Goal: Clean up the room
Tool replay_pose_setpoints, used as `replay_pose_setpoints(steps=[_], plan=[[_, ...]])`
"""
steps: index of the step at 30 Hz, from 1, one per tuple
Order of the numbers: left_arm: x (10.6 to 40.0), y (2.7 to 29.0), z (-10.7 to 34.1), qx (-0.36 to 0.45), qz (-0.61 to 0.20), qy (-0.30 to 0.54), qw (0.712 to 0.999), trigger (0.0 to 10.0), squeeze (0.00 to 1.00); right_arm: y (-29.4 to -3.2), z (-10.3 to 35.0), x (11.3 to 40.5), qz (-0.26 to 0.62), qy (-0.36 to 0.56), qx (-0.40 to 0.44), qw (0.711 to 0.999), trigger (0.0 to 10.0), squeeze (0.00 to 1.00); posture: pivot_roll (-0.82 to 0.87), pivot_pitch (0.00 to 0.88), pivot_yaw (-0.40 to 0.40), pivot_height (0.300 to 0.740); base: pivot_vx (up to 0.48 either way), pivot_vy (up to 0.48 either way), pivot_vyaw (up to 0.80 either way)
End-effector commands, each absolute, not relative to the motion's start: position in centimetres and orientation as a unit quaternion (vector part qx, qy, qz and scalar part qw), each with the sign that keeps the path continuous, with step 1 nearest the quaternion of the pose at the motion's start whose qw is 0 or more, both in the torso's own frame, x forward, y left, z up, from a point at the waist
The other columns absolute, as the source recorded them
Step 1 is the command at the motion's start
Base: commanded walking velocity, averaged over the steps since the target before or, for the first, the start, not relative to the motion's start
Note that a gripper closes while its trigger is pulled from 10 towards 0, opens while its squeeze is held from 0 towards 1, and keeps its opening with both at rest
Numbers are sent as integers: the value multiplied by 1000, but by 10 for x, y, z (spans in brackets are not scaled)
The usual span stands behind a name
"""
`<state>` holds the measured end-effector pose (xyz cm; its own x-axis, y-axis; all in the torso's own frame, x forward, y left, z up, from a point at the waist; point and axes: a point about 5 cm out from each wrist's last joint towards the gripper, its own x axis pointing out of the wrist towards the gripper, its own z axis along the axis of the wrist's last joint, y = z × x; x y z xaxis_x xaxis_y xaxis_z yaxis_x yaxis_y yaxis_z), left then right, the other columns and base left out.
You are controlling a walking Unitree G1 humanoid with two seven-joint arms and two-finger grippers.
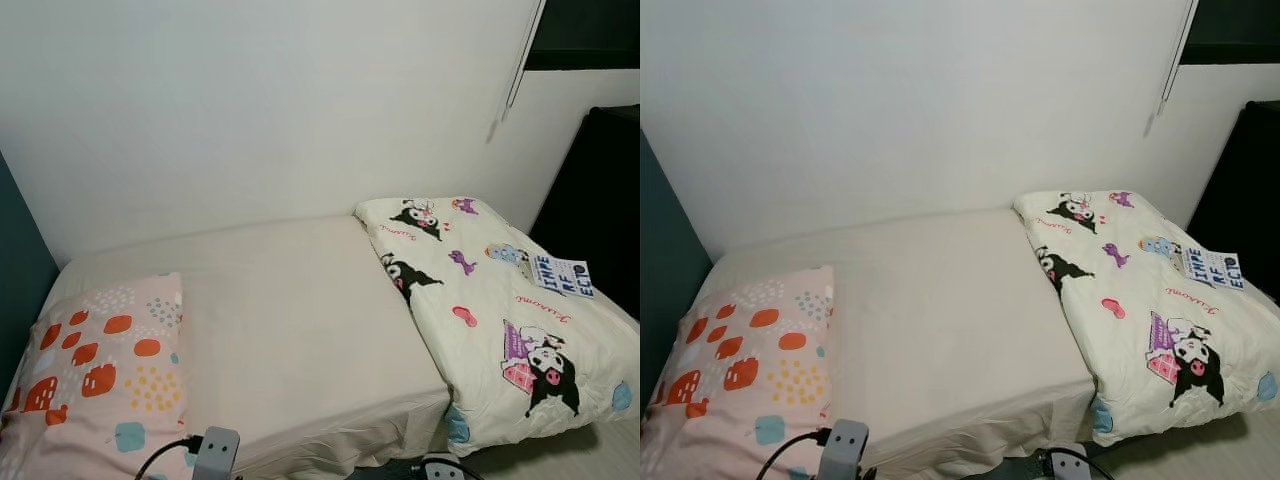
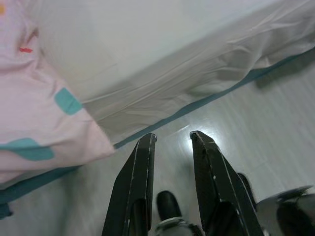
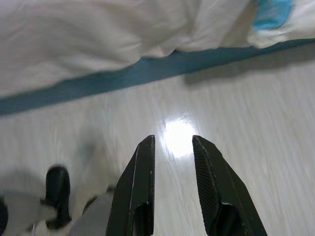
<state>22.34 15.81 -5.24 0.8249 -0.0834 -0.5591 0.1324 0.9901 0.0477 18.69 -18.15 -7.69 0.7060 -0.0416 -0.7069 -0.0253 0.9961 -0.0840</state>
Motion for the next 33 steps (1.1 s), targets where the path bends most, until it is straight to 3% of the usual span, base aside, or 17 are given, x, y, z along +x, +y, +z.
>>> replay_pose_setpoints(steps=[1, 8, 11, 19, 26, 29, 33], plan=[[213, 164, -60, 56, -58, 315, 946, 10000, 0, -182, -82, 177, 7, 400, -57, 915, 10000, 0, 16, 60, -41, 740, 0, 0, 0], [211, 164, -61, 52, -58, 319, 945, 10000, 0, -184, -85, 170, 20, 415, -58, 908, 10000, 0, 26, 70, -50, 740, 0, 0, 0], [213, 145, -56, 37, -119, 288, 950, 10000, 0, -183, -86, 169, 47, 416, -75, 905, 10000, 0, 31, 73, -46, 740, 0, 0, 0], [217, 142, -55, 54, -112, 285, 950, 10000, 0, -182, -86, 169, 39, 412, -84, 906, 10000, 0, 29, 73, -39, 740, 0, 0, 0], [219, 151, -53, 63, -91, 279, 954, 10000, 0, -177, -88, 165, 76, 415, -118, 899, 10000, 0, 31, 62, -37, 740, 0, 0, 0], [215, 176, -54, 41, 5, 285, 958, 10000, 0, -175, -88, 164, 68, 411, -130, 900, 10000, 0, 23, 67, -30, 740, 0, 0, 0], [212, 184, -56, 50, 21, 293, 955, 10000, 0, -176, -88, 163, 55, 406, -145, 901, 10000, 0, 25, 72, -29, 740, 0, 0, 0]])
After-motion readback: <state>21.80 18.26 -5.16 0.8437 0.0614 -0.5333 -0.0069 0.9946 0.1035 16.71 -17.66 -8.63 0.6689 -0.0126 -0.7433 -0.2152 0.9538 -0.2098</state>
